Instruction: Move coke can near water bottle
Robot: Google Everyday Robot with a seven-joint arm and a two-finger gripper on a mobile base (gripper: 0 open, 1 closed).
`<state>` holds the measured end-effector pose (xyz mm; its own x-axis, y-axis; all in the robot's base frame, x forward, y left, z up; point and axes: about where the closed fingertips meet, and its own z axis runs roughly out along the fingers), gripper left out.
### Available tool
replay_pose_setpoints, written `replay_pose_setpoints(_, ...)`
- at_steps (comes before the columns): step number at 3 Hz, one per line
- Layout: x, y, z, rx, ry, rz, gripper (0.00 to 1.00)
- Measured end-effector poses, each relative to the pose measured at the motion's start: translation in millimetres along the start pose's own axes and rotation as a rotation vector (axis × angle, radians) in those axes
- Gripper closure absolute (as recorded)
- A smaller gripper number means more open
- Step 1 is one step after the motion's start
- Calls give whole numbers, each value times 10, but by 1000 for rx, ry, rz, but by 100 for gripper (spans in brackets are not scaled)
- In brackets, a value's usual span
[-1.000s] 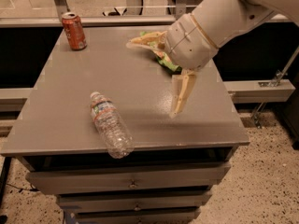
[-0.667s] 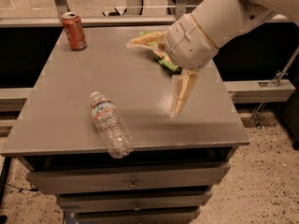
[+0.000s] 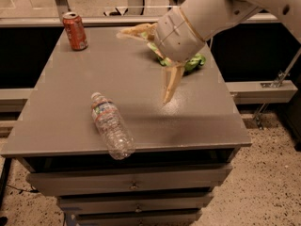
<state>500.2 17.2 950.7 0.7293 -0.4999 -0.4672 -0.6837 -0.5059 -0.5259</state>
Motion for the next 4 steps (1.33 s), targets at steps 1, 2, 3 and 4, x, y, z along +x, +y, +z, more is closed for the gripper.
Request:
replay_pose_setpoints(1,123,-461,160,93,-5,-23,0)
replay_pose_setpoints(2,248,-927,283,226,-23,2,0)
replay_pose_setpoints(3,266,-1231,421,354,-44,49,0)
replay_pose_setpoints(4,316,-1448,366,442,-23,54,0)
